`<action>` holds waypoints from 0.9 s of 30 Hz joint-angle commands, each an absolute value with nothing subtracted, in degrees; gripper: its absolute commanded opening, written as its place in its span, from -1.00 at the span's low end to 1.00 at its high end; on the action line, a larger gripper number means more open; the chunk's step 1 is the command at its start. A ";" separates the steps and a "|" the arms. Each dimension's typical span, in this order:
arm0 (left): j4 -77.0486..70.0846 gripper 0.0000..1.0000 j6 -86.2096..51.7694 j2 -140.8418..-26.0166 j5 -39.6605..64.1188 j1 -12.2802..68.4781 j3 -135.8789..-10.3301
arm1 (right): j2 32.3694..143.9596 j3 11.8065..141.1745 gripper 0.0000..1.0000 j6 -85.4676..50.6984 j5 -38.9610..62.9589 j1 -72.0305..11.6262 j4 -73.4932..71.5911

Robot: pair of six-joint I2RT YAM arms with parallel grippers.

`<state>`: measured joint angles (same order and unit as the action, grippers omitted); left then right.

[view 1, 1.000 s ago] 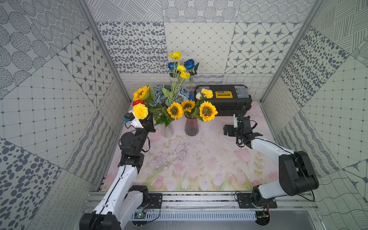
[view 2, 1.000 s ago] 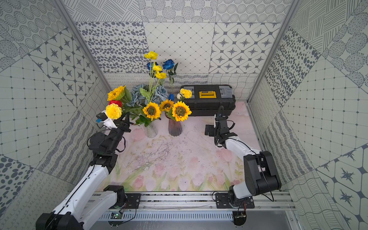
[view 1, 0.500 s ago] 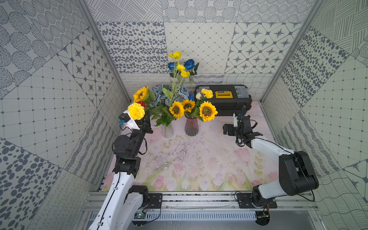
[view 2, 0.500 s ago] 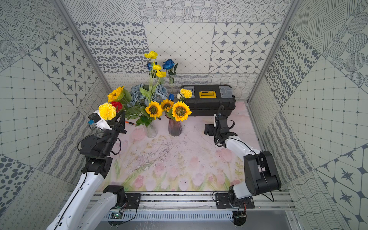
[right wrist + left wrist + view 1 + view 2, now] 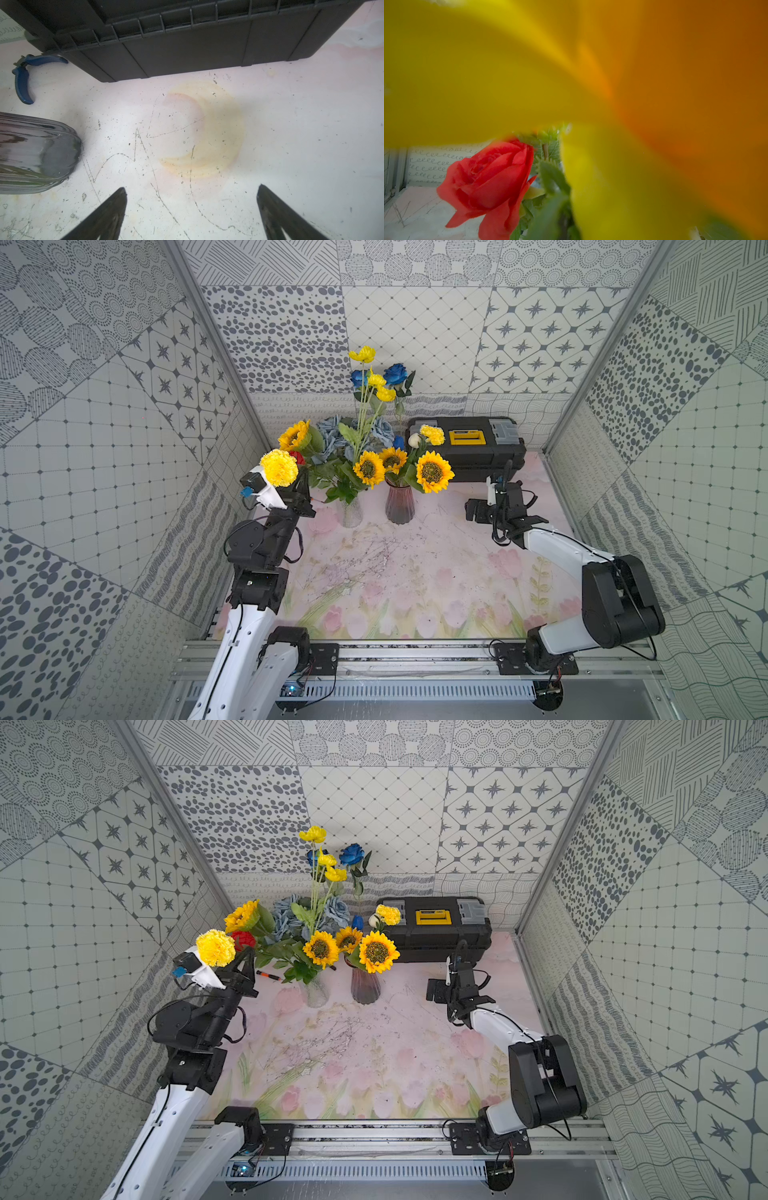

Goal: Pick out yellow flowers from the vase
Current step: Pick up the flower from the vase.

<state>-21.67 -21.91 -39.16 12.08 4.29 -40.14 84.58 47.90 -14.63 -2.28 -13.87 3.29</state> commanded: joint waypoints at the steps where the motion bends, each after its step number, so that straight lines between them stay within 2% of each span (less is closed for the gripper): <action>1: -16.73 -1.00 -18.27 -37.48 12.91 3.87 -44.76 | 84.04 49.23 0.96 -15.05 -1.74 -14.15 2.06; 7: -3.86 -1.00 -14.18 -36.11 15.76 3.94 -53.04 | 80.92 49.66 0.96 -14.74 -0.73 -14.15 3.91; 14: 7.55 -1.00 -12.47 -39.23 27.51 3.88 -62.79 | 74.59 49.76 0.96 -14.16 -0.12 -15.91 6.85; 24: 13.95 -1.00 -16.30 -47.25 45.75 3.93 -69.94 | 60.22 45.96 0.96 -11.15 -2.34 -28.56 8.53; 27: 17.21 -1.00 -15.83 -49.55 50.53 4.51 -71.64 | 55.72 43.18 0.96 -10.45 0.99 -31.98 6.28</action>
<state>9.61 -15.94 -46.70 35.68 4.29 -68.79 58.76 45.65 -12.21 -0.54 -29.80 8.82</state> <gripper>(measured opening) 0.049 0.981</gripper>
